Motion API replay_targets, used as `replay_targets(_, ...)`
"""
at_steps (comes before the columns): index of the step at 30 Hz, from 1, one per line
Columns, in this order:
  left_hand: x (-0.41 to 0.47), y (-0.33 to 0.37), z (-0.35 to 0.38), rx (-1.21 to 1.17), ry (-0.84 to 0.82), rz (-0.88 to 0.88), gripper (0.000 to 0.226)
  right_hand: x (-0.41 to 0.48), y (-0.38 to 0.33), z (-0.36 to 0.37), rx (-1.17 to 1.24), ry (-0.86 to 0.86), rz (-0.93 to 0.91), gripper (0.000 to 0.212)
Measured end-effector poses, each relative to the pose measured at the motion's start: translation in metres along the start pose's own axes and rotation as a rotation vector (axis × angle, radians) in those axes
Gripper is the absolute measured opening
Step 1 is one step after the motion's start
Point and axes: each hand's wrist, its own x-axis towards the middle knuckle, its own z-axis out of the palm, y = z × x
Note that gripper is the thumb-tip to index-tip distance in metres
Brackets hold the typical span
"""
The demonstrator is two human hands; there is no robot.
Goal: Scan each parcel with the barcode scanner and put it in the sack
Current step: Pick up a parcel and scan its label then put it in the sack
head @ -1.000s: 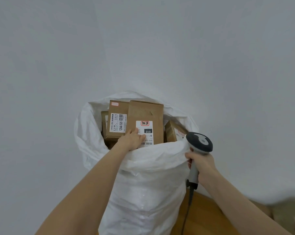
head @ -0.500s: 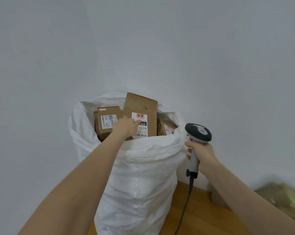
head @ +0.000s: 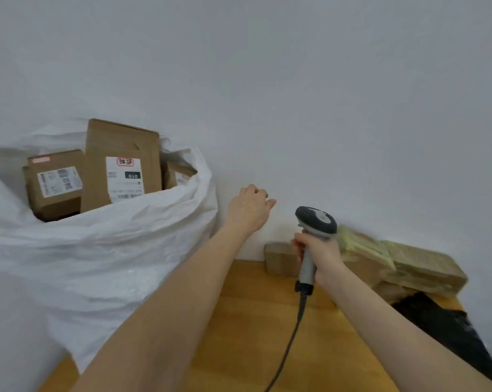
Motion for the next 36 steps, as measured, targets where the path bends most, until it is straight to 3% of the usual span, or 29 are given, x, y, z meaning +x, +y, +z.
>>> replay_targets(11, -0.016, 0.135, 0.161, -0.234, -0.398, 0.144, 0.051, 0.015, 0.054, -0.162, 0.094, 0.321, 0.164, 0.010)
replay_targets(16, 0.022, 0.156, 0.194, -0.406, -0.291, 0.022, 0.070, 0.039, 0.055, -0.204, 0.181, 0.403, 0.151, 0.008)
replay_targets(20, 0.066, 0.153, 0.215, -0.397, -0.404, 0.052, 0.075, 0.062, 0.062, -0.208, 0.207, 0.375, 0.156, 0.010)
replay_targets(25, 0.065, 0.138, 0.230, -0.527, -0.406, -0.010, 0.045, 0.074, 0.077, -0.201, 0.270, 0.404, 0.173, 0.007)
replay_targets(27, 0.046, 0.129, 0.230, -0.674, -0.502, -0.090, 0.043, 0.073, 0.084, -0.201, 0.252, 0.438, 0.172, 0.018)
replay_targets(29, 0.022, 0.117, 0.238, -0.653, -0.615, -0.127, 0.026, 0.070, 0.094, -0.201, 0.205, 0.471, 0.189, 0.035)
replay_targets(30, 0.008, 0.111, 0.245, -0.606, -0.692, -0.142, 0.032, 0.067, 0.101, -0.201, 0.190, 0.485, 0.206, 0.040)
replay_targets(33, -0.030, 0.101, 0.268, -0.591, -0.931, -0.231, 0.080, 0.056, 0.123, -0.205, 0.171, 0.518, 0.264, 0.048)
replay_targets(36, -0.060, 0.102, 0.288, -0.602, -1.019, -0.211, 0.079, 0.045, 0.142, -0.209, 0.176, 0.579, 0.318, 0.055)
